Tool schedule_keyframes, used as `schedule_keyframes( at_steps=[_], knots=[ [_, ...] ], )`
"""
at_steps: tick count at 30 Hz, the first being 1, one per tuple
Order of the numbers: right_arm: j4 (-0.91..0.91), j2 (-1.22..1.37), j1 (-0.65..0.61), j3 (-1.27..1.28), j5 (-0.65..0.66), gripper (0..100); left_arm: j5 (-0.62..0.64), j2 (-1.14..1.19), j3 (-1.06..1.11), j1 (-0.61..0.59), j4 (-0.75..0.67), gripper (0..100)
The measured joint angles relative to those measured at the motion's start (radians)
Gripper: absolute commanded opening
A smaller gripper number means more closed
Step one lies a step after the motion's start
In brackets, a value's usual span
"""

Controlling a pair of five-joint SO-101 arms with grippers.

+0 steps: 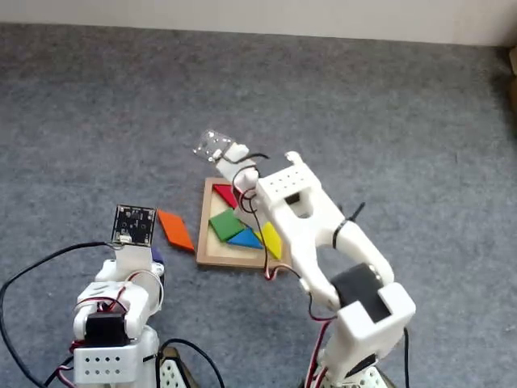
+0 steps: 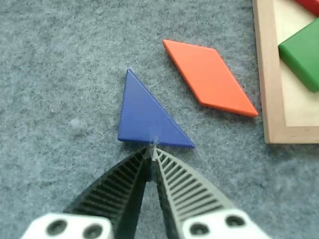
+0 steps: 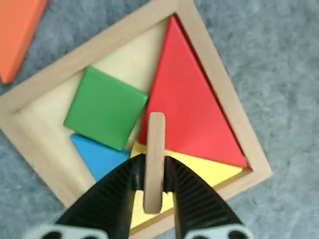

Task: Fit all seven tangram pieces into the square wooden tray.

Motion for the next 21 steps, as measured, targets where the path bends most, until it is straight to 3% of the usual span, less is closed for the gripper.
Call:
schedule_keyframes(
  at_steps=[6,21],
  knots=[
    [0.029,0.038,0.037,-0.089,0.0,15.2,0.0,0.0,0.0,0.0,0.0,3],
    [0.037,0.038,0.081,-0.117,0.0,15.3,0.0,0.0,0.0,0.0,0.0,3]
  ],
)
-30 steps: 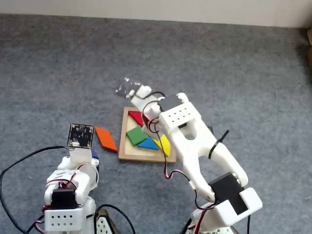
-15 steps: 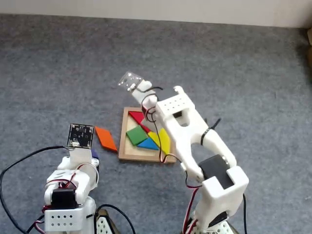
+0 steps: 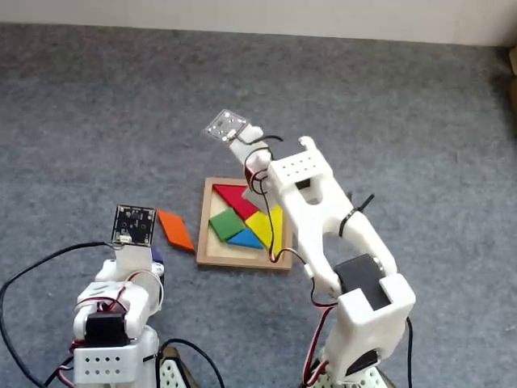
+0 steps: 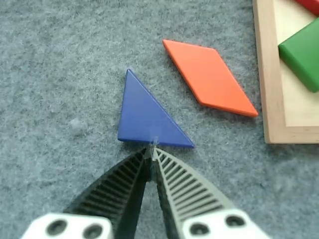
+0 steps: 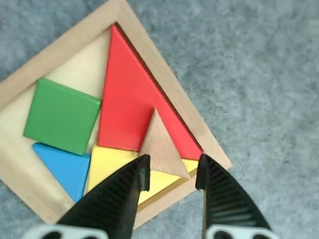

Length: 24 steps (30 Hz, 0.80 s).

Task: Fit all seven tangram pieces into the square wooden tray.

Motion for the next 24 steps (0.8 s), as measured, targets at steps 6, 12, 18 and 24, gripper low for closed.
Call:
schedule_keyframes(
  at_steps=[6,12,18,24],
  knots=[
    [0.103,-0.038,-0.002,-0.049,-0.005,6.8,0.0,0.0,0.0,0.0,0.0,3],
    [0.095,-0.066,-0.094,-0.049,-0.183,0.7,0.0,0.0,0.0,0.0,0.0,3],
    [-0.061,-0.066,-0.147,0.063,-0.313,0.5,0.0,0.0,0.0,0.0,0.0,3],
    [-0.166,-0.066,-0.199,0.163,-0.327,0.5,0.0,0.0,0.0,0.0,0.0,3]
  ],
)
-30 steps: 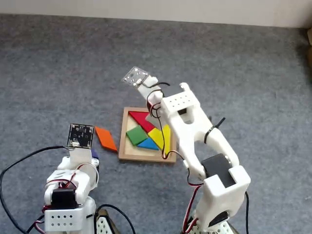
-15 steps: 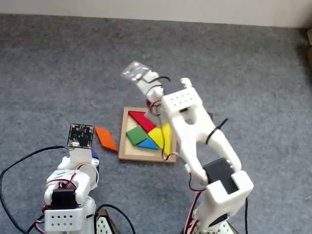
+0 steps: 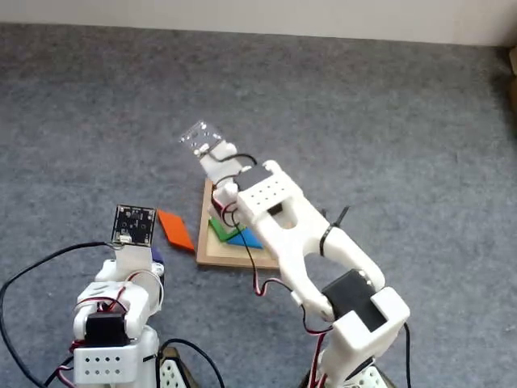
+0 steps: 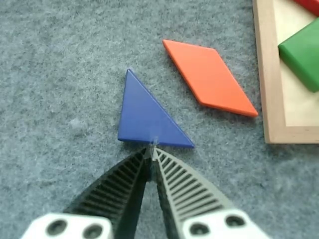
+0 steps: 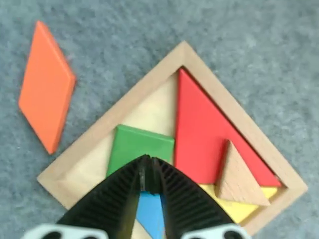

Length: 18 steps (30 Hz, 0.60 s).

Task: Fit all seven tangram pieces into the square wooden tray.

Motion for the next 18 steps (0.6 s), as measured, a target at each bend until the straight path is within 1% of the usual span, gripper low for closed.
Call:
schedule_keyframes(
  at_steps=[9,12,18],
  knots=[
    [-0.106,-0.008,-0.009,0.138,-0.003,0.5,0.0,0.0,0.0,0.0,0.0,3],
    [-0.11,-0.021,-0.009,0.164,-0.002,0.5,0.0,0.0,0.0,0.0,0.0,3],
    [-0.014,-0.038,0.015,0.17,0.121,0.6,0.0,0.0,0.0,0.0,0.0,3]
  ],
)
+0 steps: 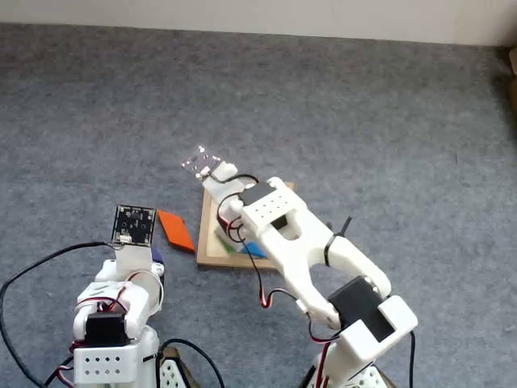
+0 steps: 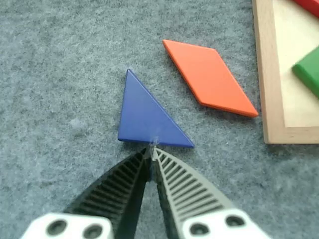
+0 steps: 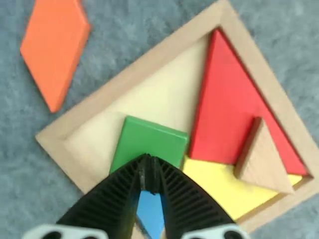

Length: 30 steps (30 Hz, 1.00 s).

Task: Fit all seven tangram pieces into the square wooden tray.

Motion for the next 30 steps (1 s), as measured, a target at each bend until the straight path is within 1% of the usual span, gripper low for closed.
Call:
schedule_keyframes(
  at_steps=[5,9,13,16,21,25,30],
  knots=[
    [0.074,-0.003,0.043,0.0,0.087,0.6,0.0,0.0,0.0,0.0,0.0,3],
    [0.094,-0.003,0.08,0.0,0.173,0.6,0.0,0.0,0.0,0.0,0.0,3],
    [0.149,-0.003,0.114,-0.003,0.218,0.5,0.0,0.0,0.0,0.0,0.0,3],
    [0.218,-0.018,0.124,-0.035,0.209,0.5,0.0,0.0,0.0,0.0,0.0,3],
    [0.25,-0.087,0.137,-0.095,0.094,0.5,0.0,0.0,0.0,0.0,0.0,3],
    [0.147,-0.104,0.138,-0.098,0.031,0.5,0.0,0.0,0.0,0.0,0.0,3],
    [-0.069,-0.104,0.158,-0.068,0.014,0.5,0.0,0.0,0.0,0.0,0.0,3]
  ],
)
